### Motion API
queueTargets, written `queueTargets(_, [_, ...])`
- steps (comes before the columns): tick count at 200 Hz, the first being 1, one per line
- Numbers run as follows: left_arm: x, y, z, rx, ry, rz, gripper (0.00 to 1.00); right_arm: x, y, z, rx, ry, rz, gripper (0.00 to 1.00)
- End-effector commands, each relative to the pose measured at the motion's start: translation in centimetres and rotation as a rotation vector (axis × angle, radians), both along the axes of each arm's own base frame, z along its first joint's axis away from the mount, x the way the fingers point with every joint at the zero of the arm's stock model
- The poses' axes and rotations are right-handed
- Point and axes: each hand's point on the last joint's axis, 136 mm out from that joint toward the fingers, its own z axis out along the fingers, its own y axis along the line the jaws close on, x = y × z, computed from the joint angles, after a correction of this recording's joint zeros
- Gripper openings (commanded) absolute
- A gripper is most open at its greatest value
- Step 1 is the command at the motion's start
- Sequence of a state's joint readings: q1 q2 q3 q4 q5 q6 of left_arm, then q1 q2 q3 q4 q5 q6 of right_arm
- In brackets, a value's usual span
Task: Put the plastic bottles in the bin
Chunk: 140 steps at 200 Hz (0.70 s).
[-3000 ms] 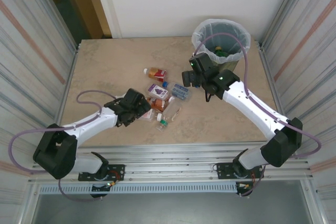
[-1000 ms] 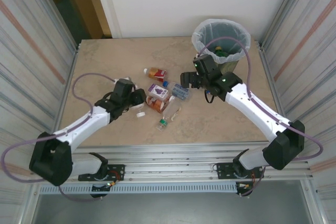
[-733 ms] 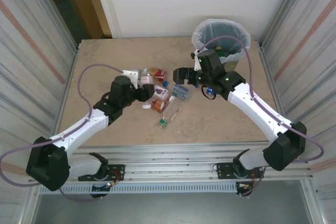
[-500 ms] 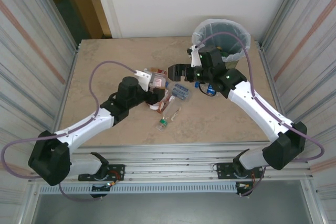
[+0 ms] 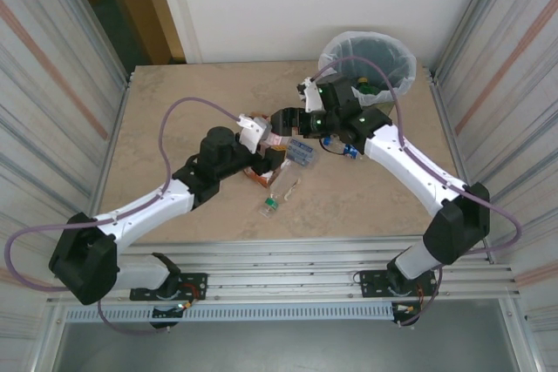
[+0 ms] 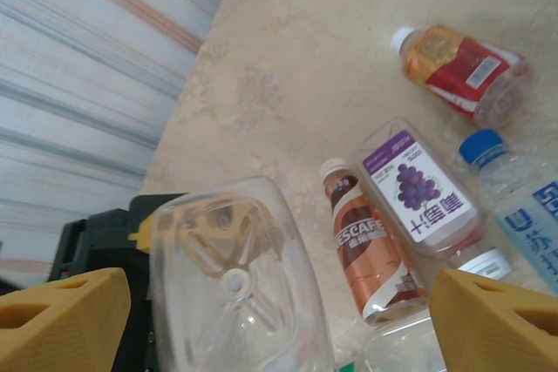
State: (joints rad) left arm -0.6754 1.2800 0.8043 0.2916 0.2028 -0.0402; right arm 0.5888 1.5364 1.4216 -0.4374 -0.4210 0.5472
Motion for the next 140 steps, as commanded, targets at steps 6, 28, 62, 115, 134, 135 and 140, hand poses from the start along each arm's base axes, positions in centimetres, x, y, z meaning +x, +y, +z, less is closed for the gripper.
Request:
queueTargets(6, [-0.3,-1.0,2.9,-0.037,-0.091,-0.051,0.48,-0.6,1.3,-0.2,0.046,0.061,0.054,0.79])
queueTargets(28, [-0.5,-1.3,2.8,-0.029,-0.095,-0.064,0.48,-0.5,1.8,-0.8,0.056,0.082,0.063,0.67])
queueTargets(62, [-0.2,-1.4,2.7,-0.027,-0.097,-0.056,0.48,-0.3,1.8,-1.0,0.057,0.091,0.057,0.43])
queueTargets(115, [-0.4,-1.1,3.9,-0.028,-0.101,-0.053,0.99,0.4,-0.3,0.0,0.05,0.046,-0.013,0.18])
queueTargets(134, [-1.0,-0.6,5.0,-0.056,-0.123,-0.047,0.99,1.0,-1.8,1.4,0.064,0.012,-0.053,0.16])
queueTargets(135, [-1.0,-0.6,5.0,-0.057,-0.124,-0.045,0.99,1.0,-1.9,1.5,0.065,0.01,-0.055,0.16])
queueTargets(140, [-1.3,-0.4,5.4,-0.066,-0.133,-0.043,0.99,1.2,-2.4,2.0,0.068,-0.003,-0.066,0.16])
